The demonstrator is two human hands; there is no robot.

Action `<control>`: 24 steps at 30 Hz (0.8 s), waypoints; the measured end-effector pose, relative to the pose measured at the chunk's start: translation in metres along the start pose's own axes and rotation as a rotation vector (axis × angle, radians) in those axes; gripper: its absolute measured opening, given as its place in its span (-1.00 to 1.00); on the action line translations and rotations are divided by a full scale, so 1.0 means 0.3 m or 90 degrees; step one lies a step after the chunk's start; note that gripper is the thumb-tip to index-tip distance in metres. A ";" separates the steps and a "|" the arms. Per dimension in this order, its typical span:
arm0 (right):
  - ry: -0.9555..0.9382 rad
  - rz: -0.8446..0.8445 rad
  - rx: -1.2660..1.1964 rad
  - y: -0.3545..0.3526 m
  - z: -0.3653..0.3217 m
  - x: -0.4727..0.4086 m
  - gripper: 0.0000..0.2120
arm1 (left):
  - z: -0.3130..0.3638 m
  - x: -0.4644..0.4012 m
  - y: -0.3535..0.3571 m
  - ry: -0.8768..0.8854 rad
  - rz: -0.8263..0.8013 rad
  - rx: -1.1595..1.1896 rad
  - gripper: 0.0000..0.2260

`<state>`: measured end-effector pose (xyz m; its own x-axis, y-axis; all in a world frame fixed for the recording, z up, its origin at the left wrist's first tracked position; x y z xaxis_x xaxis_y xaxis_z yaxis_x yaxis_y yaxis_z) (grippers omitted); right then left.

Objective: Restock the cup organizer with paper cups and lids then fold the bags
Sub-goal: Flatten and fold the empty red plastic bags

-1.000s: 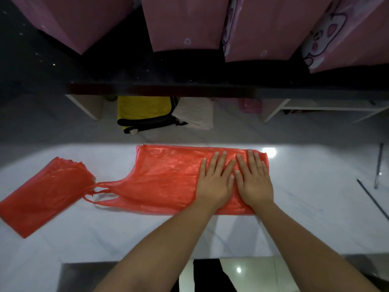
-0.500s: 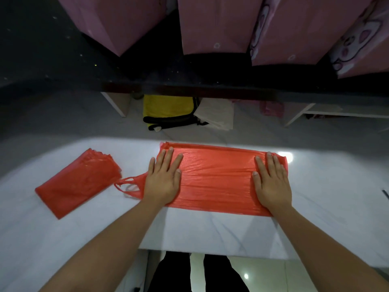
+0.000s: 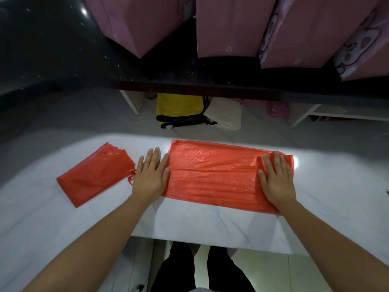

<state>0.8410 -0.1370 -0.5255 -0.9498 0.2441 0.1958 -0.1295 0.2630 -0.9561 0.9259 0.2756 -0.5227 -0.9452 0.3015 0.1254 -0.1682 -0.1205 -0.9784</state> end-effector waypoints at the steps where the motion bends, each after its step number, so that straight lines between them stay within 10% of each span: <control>1: -0.016 0.012 0.000 -0.007 -0.013 0.013 -0.41 | -0.001 0.033 -0.014 -0.017 0.015 0.008 -0.50; 20: -0.324 -0.159 0.066 0.183 -0.789 0.208 -0.40 | 0.046 0.231 -0.114 -0.610 0.181 0.803 -0.46; 24: -0.322 -0.158 0.060 0.193 -0.800 0.217 -0.41 | 0.089 0.237 -0.088 -0.566 0.134 0.935 -0.67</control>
<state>0.8400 0.1182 -0.5158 -0.9024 -0.2986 0.3107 -0.3695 0.1652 -0.9144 0.8556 0.2752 -0.4834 -0.7502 -0.3428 0.5654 0.3526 -0.9308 -0.0964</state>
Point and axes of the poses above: each hand's wrist, its own x-axis away from the middle knuckle, its own y-axis out of the palm, z = x × y, the point moved 1 cm from there along -x, towards the middle knuckle
